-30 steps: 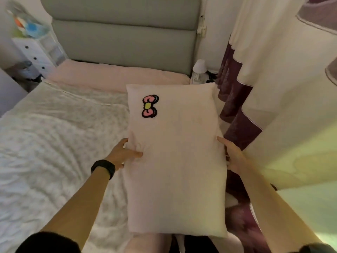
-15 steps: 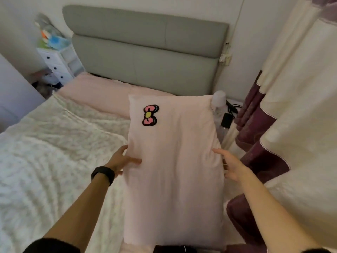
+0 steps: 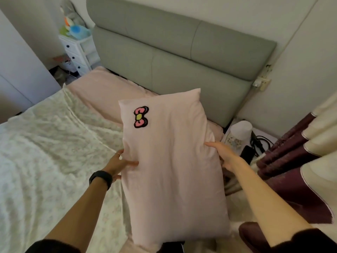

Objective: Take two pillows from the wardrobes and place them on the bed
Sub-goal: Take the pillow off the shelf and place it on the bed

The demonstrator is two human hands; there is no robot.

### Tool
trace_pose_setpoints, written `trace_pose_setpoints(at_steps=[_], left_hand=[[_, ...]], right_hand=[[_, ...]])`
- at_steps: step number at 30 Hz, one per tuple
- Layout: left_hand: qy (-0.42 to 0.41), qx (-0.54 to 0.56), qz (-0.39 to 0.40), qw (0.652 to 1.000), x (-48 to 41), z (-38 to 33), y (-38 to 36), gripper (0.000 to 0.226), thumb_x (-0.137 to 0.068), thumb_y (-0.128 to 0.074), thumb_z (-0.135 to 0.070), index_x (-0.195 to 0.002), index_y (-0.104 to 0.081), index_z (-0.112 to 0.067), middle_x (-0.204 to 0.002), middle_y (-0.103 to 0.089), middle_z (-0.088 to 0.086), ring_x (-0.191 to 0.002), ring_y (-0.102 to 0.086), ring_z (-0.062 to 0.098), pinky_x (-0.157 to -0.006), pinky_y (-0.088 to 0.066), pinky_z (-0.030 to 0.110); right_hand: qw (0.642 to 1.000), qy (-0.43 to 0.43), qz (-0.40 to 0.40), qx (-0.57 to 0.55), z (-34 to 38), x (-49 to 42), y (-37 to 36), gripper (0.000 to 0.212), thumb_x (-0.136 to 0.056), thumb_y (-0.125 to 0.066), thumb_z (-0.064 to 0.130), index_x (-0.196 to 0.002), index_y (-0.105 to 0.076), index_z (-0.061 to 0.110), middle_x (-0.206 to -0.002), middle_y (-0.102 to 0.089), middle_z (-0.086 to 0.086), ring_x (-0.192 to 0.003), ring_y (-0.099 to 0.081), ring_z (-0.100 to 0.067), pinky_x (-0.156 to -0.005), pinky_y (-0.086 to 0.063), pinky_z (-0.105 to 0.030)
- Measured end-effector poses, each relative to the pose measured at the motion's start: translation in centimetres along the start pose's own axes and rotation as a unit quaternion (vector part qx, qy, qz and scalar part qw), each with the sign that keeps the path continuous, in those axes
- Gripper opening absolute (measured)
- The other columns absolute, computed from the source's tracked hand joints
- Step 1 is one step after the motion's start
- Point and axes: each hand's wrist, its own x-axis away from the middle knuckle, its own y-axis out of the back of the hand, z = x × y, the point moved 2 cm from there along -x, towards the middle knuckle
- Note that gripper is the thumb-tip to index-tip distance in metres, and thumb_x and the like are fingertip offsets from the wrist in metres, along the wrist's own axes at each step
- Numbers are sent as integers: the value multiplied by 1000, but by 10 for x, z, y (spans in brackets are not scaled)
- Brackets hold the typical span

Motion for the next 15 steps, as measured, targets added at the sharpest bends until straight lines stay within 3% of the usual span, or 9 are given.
trace_pose_setpoints(at_steps=[4, 8, 11, 15], left_hand=[[-7, 37, -20, 999, -39, -39, -9, 92, -68, -87, -7, -144, -39, -29, -125, -61, 0, -109, -61, 32, -90, -53, 57], [-13, 93, -46, 995, -62, -65, -18, 98, -70, -84, -1, -150, -33, -25, -133, -59, 5, -101, -63, 28, -65, -54, 37], [-8, 130, -71, 989, -82, -76, -21, 100, -70, -83, 0, -151, -31, -25, -137, -56, 6, -108, -60, 32, -76, -53, 43], [7, 176, -89, 980, -111, -92, -28, 96, -71, -82, 1, -150, -33, -24, -134, -58, 7, -110, -61, 35, -91, -53, 51]], right_hand=[[999, 27, 5, 18, 53, -46, -2, 16, -84, -75, 43, -97, -65, 42, -77, -78, 17, -74, -74, -10, -59, -53, -27], [999, 34, 3, 37, 98, -85, -1, 8, -88, -72, 42, -93, -66, 44, -75, -77, 20, -70, -73, -9, -56, -52, -27], [997, 30, 21, 74, 132, -117, -4, 12, -87, -71, 45, -98, -70, 41, -84, -79, 14, -69, -75, -11, -50, -55, -25], [988, 20, 43, 149, 178, -164, -12, 28, -81, -74, 49, -107, -69, 40, -107, -71, 11, -98, -67, -20, -73, -51, -37]])
